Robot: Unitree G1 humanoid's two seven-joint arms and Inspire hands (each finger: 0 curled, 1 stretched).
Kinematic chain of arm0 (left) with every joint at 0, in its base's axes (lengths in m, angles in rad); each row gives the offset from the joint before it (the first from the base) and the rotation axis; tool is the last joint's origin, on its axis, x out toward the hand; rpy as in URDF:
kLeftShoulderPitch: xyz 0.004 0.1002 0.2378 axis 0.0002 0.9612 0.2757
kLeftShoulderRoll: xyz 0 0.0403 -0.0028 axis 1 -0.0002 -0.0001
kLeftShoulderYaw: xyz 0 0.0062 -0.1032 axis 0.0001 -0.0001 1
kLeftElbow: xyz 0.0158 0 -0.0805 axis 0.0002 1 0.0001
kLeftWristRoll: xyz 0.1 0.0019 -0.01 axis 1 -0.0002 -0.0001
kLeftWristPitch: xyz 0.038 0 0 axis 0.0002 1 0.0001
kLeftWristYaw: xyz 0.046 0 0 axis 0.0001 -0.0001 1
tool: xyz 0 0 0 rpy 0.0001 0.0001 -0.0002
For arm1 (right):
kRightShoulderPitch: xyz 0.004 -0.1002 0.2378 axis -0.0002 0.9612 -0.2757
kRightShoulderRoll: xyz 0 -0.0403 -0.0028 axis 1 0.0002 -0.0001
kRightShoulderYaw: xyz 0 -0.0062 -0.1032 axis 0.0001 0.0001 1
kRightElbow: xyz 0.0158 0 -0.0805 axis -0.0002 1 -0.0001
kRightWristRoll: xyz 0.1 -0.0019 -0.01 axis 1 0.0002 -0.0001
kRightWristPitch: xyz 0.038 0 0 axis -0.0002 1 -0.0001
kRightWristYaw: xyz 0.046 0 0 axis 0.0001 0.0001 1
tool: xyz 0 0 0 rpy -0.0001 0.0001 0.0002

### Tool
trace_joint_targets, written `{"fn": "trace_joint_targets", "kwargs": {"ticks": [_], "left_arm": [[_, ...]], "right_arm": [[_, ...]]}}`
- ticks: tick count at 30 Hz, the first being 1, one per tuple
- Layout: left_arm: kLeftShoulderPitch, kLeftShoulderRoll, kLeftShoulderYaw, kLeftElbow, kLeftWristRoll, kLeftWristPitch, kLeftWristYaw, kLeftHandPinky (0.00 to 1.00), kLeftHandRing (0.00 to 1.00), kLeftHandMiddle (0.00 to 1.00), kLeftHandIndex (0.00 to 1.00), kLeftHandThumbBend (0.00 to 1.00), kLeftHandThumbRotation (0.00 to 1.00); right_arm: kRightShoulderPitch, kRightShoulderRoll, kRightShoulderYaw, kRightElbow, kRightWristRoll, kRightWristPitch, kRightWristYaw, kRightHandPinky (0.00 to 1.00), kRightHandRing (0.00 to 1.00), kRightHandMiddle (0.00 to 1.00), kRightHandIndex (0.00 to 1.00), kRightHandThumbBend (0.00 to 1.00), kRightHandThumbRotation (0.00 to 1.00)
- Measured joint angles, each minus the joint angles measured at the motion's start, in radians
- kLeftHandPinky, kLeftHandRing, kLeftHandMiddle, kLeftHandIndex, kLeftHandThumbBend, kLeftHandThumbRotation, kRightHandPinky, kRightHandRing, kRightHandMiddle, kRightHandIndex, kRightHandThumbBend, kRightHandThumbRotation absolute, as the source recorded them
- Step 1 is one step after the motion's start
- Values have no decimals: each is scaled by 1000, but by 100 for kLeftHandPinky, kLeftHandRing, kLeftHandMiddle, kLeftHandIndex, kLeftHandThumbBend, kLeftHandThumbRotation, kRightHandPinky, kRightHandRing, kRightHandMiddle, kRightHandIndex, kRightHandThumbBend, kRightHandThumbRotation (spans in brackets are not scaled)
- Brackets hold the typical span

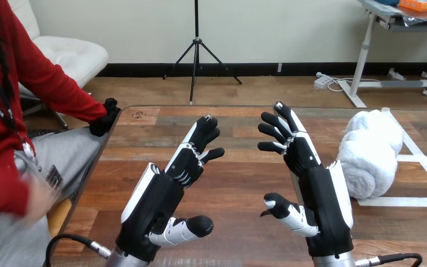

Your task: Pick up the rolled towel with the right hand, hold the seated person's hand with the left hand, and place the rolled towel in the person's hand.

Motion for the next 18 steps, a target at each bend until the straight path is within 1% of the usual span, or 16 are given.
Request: {"fn": "trace_joint_targets", "kwargs": {"ticks": [8, 18], "left_arm": [[0, -3, 0, -1, 2, 0, 0, 88, 97, 100, 100, 100, 70], [0, -7, 11, -1, 14, -3, 6, 89, 98, 100, 100, 100, 72]], "right_arm": [[2, -11, -5, -44, -10, 28, -2, 71, 82, 89, 92, 100, 85], [2, -44, -8, -89, 21, 63, 17, 71, 82, 88, 91, 100, 79]]}}
